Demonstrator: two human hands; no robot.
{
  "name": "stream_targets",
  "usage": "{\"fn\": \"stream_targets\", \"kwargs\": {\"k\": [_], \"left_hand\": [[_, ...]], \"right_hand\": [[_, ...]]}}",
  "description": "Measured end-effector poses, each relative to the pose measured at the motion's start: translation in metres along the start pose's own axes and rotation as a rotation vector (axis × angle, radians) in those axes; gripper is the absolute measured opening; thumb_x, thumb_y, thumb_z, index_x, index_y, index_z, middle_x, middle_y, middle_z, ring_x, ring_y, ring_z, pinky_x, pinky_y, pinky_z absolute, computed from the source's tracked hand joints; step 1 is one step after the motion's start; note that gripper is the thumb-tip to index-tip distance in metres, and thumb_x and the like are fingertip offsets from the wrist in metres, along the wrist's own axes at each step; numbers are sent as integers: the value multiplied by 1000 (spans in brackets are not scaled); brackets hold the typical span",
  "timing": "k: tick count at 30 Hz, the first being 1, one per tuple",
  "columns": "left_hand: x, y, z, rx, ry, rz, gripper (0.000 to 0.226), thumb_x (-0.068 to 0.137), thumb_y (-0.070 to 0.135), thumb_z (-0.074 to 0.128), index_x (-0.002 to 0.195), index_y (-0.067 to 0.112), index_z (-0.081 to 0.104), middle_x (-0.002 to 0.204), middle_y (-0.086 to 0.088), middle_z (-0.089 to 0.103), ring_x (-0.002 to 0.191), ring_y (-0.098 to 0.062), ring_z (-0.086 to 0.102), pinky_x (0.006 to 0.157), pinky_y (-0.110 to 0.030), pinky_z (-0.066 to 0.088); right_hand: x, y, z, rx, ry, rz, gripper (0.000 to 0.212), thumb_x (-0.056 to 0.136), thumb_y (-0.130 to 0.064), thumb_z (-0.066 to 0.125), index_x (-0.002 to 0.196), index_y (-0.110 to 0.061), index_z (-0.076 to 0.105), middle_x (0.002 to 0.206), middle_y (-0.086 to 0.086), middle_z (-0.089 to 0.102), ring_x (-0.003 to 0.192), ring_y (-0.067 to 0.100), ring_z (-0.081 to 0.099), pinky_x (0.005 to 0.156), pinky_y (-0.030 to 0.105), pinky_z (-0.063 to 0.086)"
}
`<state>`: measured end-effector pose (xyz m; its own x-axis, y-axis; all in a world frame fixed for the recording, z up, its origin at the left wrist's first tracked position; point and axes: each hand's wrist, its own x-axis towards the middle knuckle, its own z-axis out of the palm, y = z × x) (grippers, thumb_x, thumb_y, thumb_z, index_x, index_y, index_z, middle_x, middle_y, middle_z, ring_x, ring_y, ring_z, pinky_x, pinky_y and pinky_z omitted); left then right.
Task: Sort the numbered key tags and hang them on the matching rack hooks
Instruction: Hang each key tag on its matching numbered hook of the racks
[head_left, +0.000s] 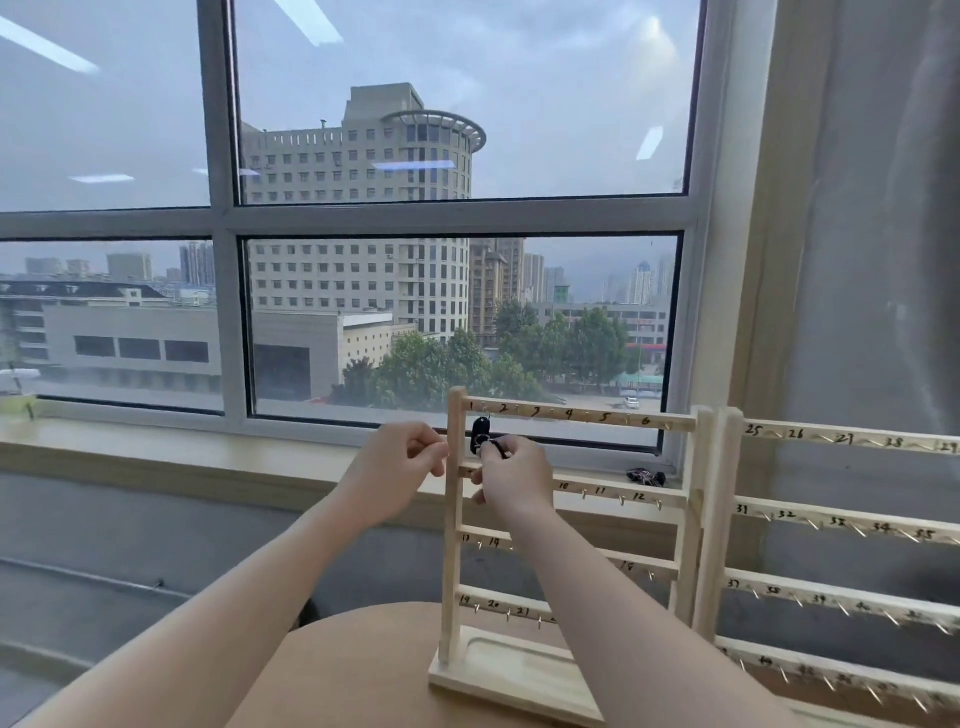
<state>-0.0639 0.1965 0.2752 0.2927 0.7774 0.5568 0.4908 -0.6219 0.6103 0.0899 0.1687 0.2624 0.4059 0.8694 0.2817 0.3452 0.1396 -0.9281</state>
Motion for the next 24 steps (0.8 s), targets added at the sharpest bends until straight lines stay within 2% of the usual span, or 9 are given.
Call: {"fn": "stream_targets", "kwargs": {"k": [3, 7, 10, 12, 15, 19, 24], "left_hand": [[-17, -4, 10, 39, -58, 15, 19, 97, 19, 64, 79, 22, 70, 71, 7, 72, 68, -11, 66, 70, -26, 49], [-31, -5, 27, 47, -124, 29, 18, 95, 15, 64, 80, 22, 71, 70, 6, 71, 69, -15, 66, 71, -34, 54], [-34, 1, 30, 66, -132, 39, 16, 95, 17, 66, 81, 23, 72, 69, 9, 71, 66, -6, 64, 68, -29, 54], [-36, 6, 26, 67, -121, 56, 20, 94, 17, 66, 77, 26, 69, 67, 10, 70, 63, -3, 62, 64, -22, 49], [-40, 11, 15, 80, -116, 67, 22, 95, 15, 65, 75, 25, 68, 63, 12, 67, 57, 2, 56, 58, -11, 40], [-42, 9, 2, 89, -111, 61, 22, 95, 15, 65, 76, 25, 69, 67, 11, 69, 59, 2, 58, 60, -10, 42], [-43, 3, -4, 124, -129, 38, 19, 96, 18, 65, 78, 26, 67, 70, 8, 70, 65, -5, 62, 63, -14, 46]], "right_hand": [[-12, 13, -10, -31, -81, -64, 24, 104, -23, 51, 90, -9, 65, 71, 3, 64, 52, 19, 64, 55, 31, 53], [-23, 9, -8, -41, -57, -225, 24, 102, -24, 53, 81, -20, 64, 64, -4, 61, 57, 26, 65, 64, 47, 58], [-20, -5, -7, -1, 35, -248, 26, 102, -25, 53, 80, -16, 63, 68, 4, 65, 63, 31, 65, 67, 53, 57], [-15, -12, -6, 23, 83, -244, 28, 103, -26, 52, 79, -17, 62, 69, 4, 66, 63, 32, 67, 67, 53, 57], [-9, -16, -2, 10, 147, -235, 26, 103, -31, 51, 79, -29, 60, 74, 0, 67, 66, 32, 69, 70, 53, 57], [-5, -17, 2, -8, 177, -221, 26, 104, -32, 50, 80, -34, 58, 78, -2, 68, 68, 29, 70, 71, 51, 59], [3, -18, 4, -88, 149, -207, 28, 104, -31, 49, 78, -28, 60, 76, 0, 69, 65, 29, 70, 69, 51, 60]]}}
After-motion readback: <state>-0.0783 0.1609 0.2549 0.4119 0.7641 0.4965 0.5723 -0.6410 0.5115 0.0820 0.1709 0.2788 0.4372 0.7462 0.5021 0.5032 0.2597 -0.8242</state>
